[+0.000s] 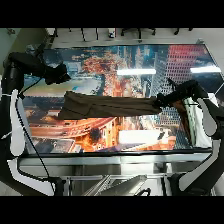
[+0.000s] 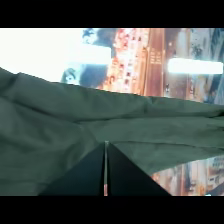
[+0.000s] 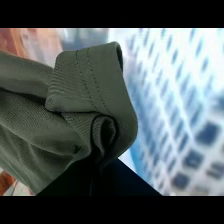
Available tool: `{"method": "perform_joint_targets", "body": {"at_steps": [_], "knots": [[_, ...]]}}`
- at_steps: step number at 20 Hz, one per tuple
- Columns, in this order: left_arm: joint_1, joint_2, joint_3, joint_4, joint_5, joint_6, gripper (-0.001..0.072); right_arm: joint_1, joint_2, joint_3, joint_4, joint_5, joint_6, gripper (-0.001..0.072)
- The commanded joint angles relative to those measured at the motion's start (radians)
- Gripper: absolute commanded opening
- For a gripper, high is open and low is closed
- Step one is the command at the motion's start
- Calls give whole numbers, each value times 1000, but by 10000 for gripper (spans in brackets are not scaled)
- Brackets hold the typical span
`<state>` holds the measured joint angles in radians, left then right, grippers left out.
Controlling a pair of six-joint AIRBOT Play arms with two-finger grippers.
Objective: Fold the shirts.
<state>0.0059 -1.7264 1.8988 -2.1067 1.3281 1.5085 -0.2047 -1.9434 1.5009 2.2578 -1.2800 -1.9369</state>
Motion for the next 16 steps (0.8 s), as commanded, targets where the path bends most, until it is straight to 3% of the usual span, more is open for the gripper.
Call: {"method": "perform_joint_targets", "body": {"at_steps": [1,5,13,16], "knots": [[-66,21,-19,-15,-38,2,23,22,15,35,17,-27,-27,31],[-243,-52,-19,-7,-83,11,23,11,137,96,17,-102,-12,30],[-613,-400,-3,-19,-318,12,23,12,402,212,57,-257,8,31],[-655,-495,113,-19,-266,-13,23,11,431,245,55,-295,28,31]]}}
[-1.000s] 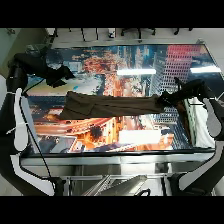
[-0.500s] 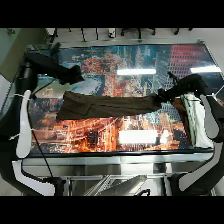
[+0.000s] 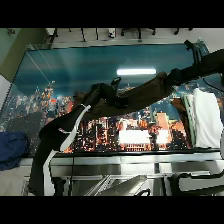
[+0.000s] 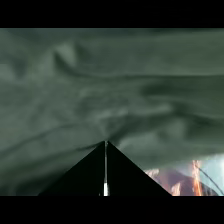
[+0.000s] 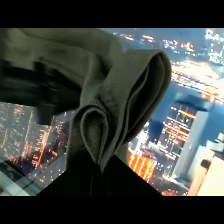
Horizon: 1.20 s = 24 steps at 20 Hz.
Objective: Fold the shirts.
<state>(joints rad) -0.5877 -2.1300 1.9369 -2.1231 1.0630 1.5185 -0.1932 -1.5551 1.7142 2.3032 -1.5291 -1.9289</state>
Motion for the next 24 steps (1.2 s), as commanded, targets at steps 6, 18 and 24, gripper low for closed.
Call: {"method": "perform_joint_targets", "body": {"at_steps": [6,18,24], "knots": [[49,72,101,-106,132,-6,23,0,41,34,11,-68,57,31],[692,982,100,-95,402,90,23,806,-235,23,91,841,191,53],[798,1207,-193,-96,334,169,23,927,-407,59,6,1138,190,610]]}}
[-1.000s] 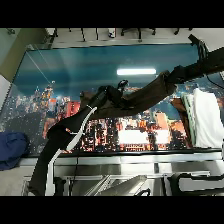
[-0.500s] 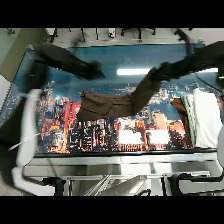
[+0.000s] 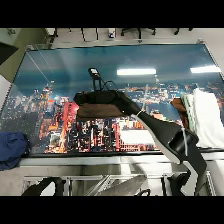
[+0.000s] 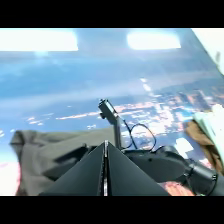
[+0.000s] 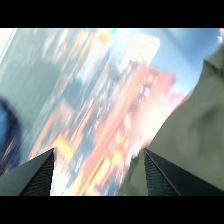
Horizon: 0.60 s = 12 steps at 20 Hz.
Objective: Fold the shirts.
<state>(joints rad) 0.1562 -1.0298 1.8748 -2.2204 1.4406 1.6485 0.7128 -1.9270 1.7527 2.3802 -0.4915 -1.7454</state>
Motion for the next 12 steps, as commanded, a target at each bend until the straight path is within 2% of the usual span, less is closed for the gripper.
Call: {"method": "perform_joint_targets", "body": {"at_steps": [1,2,5,8,10,12], "knots": [[64,134,-181,1,-70,44,23,-34,5,24,-134,14,7,610],[73,158,-228,1,-93,55,23,-106,56,24,-192,-99,12,610],[79,200,-330,0,-145,72,23,-348,166,24,-337,-437,178,611],[79,209,-360,-2,-156,72,23,-552,165,12,-305,-718,191,612],[79,209,-360,-1,-159,72,23,-611,124,-27,-239,-790,171,612],[79,209,-360,-2,-158,72,23,-616,66,-59,-196,-783,151,612]]}}
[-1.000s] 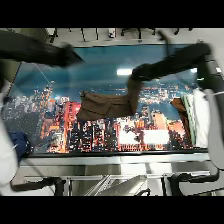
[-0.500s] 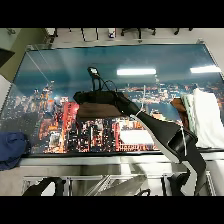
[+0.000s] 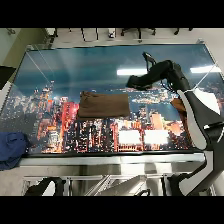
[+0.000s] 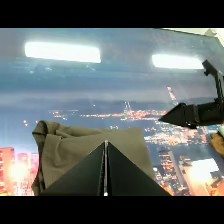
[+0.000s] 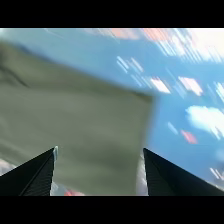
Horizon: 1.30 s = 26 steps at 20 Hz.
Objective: Fold the shirts.
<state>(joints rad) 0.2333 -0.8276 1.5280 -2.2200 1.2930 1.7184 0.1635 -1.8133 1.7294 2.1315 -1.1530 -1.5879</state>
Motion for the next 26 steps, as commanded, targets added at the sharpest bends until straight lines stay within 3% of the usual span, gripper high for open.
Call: {"method": "perform_joint_targets", "body": {"at_steps": [1,4,10,11,12,14,15,20,26], "knots": [[2,7,-14,-2,-10,2,23,-60,-82,-36,86,-121,-27,612],[2,7,-14,-2,-10,2,23,-23,-179,-36,203,-89,-66,611],[2,7,-14,-1,-9,2,23,53,-247,-35,230,-19,-65,604],[2,6,-14,-1,-9,3,23,64,-249,-35,230,-8,-65,545],[2,6,-14,-1,-9,2,23,74,-249,-35,229,2,-66,349],[2,7,-14,-1,-7,3,23,84,-249,-34,231,38,-66,58],[2,7,-14,-1,-4,3,23,85,-246,-34,238,45,-66,32],[2,7,-14,0,20,10,23,-10,-69,7,237,43,-65,30],[1,7,-14,-1,21,10,23,-380,203,53,233,-10,-7,30]]}}
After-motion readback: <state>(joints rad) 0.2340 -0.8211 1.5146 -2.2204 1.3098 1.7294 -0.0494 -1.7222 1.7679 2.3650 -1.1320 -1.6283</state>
